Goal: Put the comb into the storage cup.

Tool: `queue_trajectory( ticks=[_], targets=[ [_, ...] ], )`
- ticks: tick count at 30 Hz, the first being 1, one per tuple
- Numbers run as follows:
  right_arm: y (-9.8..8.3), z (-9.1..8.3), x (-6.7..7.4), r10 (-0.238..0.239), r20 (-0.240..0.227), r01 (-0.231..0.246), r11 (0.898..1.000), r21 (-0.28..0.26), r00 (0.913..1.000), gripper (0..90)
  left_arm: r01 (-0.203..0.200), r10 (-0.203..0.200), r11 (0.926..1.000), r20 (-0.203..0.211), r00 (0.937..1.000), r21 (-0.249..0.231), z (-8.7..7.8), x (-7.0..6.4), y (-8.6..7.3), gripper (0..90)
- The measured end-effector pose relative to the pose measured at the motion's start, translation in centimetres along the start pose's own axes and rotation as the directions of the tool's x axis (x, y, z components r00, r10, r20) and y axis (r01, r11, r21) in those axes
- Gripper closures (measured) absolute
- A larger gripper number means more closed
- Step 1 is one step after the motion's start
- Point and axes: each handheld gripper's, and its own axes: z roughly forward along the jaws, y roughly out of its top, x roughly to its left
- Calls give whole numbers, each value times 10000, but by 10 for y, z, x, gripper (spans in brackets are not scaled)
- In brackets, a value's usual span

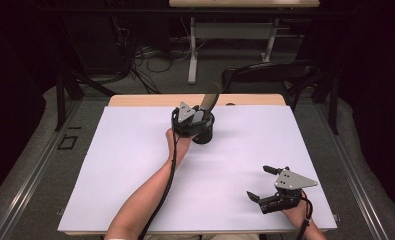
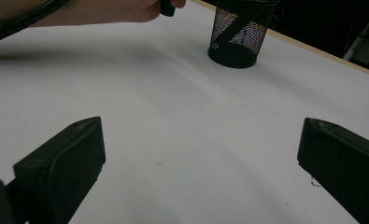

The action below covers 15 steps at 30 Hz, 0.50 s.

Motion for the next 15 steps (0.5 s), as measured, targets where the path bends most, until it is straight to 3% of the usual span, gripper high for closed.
queue_trajectory(
  ticks=[7, 15],
  targets=[
    [0, 0, 0, 18, 1, -18, 10000, 7, 10000, 6, -142, 141, 9998, 72, 9999, 136, -12, 3, 6, 255],
    [0, 1, 0, 24, 22, -24, 10000, 57, 10000, 6, -114, 82, 9971, 422, 9991, 749, -25, 10, 12, 152]
  ],
)
